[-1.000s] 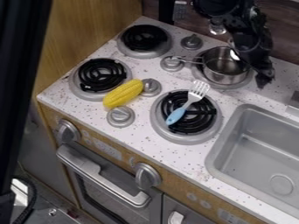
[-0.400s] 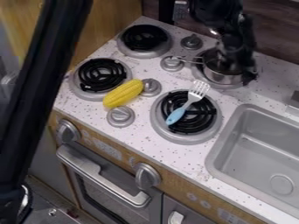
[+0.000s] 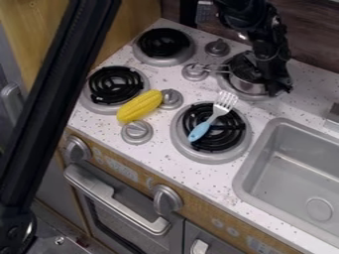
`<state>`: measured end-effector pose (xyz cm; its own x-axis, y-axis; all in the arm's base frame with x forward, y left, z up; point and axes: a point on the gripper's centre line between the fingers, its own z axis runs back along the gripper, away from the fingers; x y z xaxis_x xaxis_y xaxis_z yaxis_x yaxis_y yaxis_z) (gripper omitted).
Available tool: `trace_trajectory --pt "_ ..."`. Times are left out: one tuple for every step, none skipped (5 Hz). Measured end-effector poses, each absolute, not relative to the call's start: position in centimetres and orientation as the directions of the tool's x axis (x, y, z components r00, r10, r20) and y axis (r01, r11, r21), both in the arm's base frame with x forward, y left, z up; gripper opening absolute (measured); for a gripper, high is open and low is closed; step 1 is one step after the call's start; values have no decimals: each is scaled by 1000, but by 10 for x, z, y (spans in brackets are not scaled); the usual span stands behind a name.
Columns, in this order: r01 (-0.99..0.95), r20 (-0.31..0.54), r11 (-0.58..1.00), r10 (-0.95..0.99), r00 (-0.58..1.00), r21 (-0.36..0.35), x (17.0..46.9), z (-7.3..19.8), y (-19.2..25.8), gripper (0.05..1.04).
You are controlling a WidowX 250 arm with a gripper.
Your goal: Move the pot into the left side of the heater
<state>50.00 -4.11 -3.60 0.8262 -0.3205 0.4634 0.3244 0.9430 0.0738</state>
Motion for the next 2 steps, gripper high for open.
trace_trajectory --pt "339 476 937 -337 813 85 500 -38 -41 166" --pt "288 497 954 -291 818 84 491 -23 -37 86"
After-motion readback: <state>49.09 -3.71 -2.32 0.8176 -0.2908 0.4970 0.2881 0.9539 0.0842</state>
